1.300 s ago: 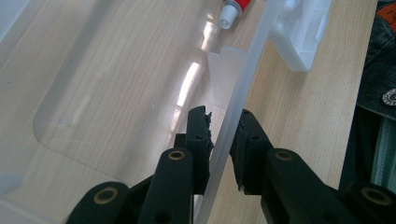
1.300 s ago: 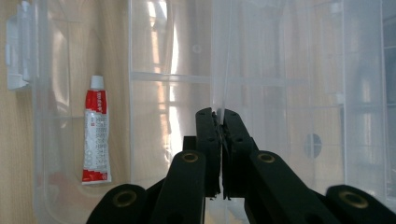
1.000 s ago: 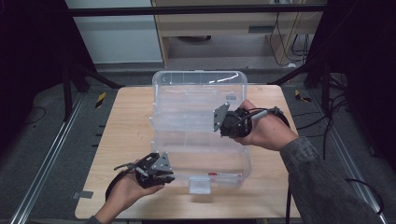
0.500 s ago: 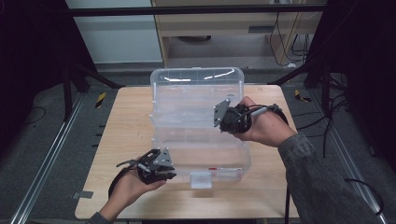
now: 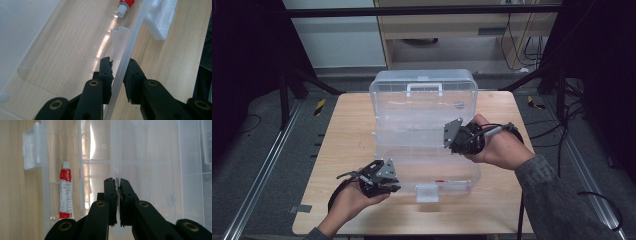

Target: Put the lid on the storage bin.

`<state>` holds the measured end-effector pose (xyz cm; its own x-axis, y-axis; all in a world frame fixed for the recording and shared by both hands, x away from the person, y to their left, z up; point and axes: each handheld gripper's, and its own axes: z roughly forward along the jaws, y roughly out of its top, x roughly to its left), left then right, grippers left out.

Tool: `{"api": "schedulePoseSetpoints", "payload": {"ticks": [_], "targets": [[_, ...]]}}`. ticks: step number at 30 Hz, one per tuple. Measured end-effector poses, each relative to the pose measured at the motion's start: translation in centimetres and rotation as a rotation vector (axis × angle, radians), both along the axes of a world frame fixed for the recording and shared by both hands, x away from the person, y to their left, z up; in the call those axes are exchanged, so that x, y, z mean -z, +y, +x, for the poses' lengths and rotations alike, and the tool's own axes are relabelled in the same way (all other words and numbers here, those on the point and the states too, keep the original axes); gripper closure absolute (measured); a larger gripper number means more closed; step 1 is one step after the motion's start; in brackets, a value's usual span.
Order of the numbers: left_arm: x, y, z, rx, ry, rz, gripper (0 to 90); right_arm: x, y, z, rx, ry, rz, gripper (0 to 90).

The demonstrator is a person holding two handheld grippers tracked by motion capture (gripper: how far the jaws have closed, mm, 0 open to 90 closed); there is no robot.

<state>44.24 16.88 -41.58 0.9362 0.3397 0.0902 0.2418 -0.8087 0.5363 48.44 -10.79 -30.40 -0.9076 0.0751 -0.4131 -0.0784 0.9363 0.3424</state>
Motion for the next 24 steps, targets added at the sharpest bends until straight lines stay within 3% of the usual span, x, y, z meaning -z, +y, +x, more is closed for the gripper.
{"api": "schedulePoseSetpoints", "payload": {"ticks": [24], "targets": [[0.1, 0.1, -0.2, -0.007, -0.001, -0.008, 76.3, 1.0, -0.2, -1.4, 0.005, 0.033, -0.018, 84.9]]}}
